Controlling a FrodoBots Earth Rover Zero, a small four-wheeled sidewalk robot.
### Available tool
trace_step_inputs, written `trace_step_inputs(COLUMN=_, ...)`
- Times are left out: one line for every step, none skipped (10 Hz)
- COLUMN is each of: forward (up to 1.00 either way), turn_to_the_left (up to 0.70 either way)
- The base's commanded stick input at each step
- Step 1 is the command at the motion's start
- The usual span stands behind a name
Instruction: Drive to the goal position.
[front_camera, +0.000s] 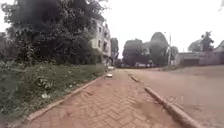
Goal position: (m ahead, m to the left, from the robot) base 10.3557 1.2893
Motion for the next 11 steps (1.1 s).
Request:
trace_step_inputs(forward=0.70, turn_to_the_left=0.00)
trace_step_inputs(forward=0.70, turn_to_the_left=0.00)
trace_step_inputs(forward=0.70, turn_to_the_left=0.00)
trace_step_inputs(forward=0.70, turn_to_the_left=0.00)
trace_step_inputs(forward=0.70, turn_to_the_left=-0.02)
trace_step_inputs(forward=0.70, turn_to_the_left=-0.29)
trace_step_inputs(forward=0.70, turn_to_the_left=-0.10)
trace_step_inputs(forward=0.70, turn_to_the_left=0.00)
trace_step_inputs(forward=0.70, turn_to_the_left=0.00)
trace_step_inputs(forward=0.70, turn_to_the_left=0.00)
trace_step_inputs(forward=0.70, turn_to_the_left=0.00)
